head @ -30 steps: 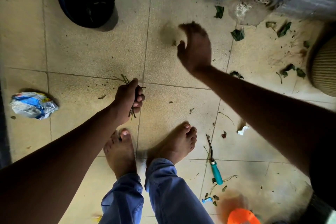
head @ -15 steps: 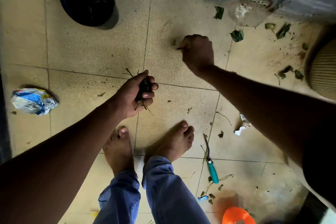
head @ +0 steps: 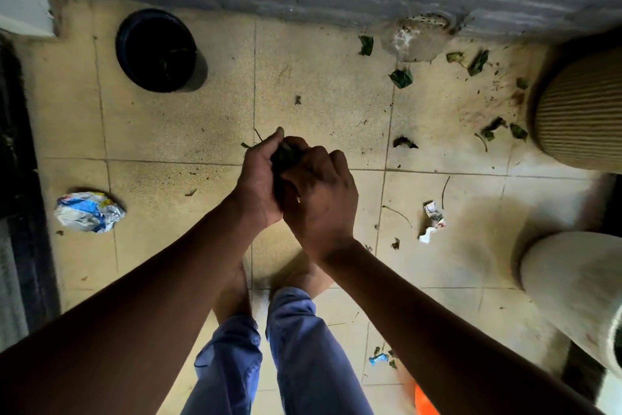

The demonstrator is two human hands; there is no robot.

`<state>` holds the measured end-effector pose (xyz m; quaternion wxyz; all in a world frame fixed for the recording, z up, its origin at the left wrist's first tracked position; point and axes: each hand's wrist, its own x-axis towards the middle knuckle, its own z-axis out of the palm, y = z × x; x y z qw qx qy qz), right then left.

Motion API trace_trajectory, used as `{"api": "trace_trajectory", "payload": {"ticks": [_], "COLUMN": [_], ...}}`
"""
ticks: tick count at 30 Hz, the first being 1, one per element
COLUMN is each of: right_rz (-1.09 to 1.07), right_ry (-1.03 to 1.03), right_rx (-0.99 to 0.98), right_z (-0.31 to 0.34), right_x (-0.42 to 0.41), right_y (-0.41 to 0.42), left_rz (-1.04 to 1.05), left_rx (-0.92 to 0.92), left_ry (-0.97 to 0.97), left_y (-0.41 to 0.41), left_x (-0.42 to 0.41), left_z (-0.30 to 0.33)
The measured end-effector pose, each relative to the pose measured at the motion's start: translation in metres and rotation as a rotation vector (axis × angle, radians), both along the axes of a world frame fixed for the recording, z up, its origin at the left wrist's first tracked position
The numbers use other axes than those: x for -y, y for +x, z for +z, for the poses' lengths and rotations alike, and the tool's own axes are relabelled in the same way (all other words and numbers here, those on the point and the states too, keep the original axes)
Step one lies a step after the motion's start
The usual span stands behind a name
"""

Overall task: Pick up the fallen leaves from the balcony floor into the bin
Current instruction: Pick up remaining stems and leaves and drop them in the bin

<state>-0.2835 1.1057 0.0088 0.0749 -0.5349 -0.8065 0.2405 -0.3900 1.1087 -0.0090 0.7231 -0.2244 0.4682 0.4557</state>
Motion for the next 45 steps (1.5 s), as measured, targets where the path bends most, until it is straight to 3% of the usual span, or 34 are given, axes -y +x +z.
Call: {"api": "trace_trajectory", "payload": {"ticks": [3,10,17,20,23,26,29,35,45], "right_rz": [0.009,0.187,-0.171,-0.455,-0.592,-0.607,-0.555,-0.447,-0.525], "right_ry": [0.021,-0.238,-0.203,-0.183,-0.160,-0.168,-0.191,-0.237,-0.135], "right_rx": [0.065,-0.115,-0.474,-0.331,-0.079,0.157,0.264,0.291,0.021], "right_z": [0.019,0.074,0.078,0.028,-0.041,-0.095,-0.129,-0.157,-0.159], "right_x": [-0.003,-0.002,-0.019,-0.041,-0.065,-0.083,-0.092,-0.105,-0.189], "right_y": [0.002,0.015,0.056,0.092,0.130,0.152,0.154,0.157,0.125], "left_rz": [-0.012,-0.126,-0.184,-0.266,-0.384,-0.446,-0.489,-0.519,-0.531], "left_rx": [-0.075,-0.147,-0.062,-0.020,-0.027,-0.037,-0.027,-0.026,-0.053], "left_ry": [-0.047,-0.063,-0.121,-0.145,-0.135,-0.125,-0.124,-0.131,-0.117], "left_y": [0.008,0.012,0.030,0.038,0.044,0.047,0.047,0.038,0.019], "left_x": [-0.010,-0.010,-0.024,-0.037,-0.047,-0.052,-0.053,-0.055,-0.066], "left_z": [0.023,0.059,0.033,0.008,-0.019,-0.043,-0.062,-0.076,-0.087]}}
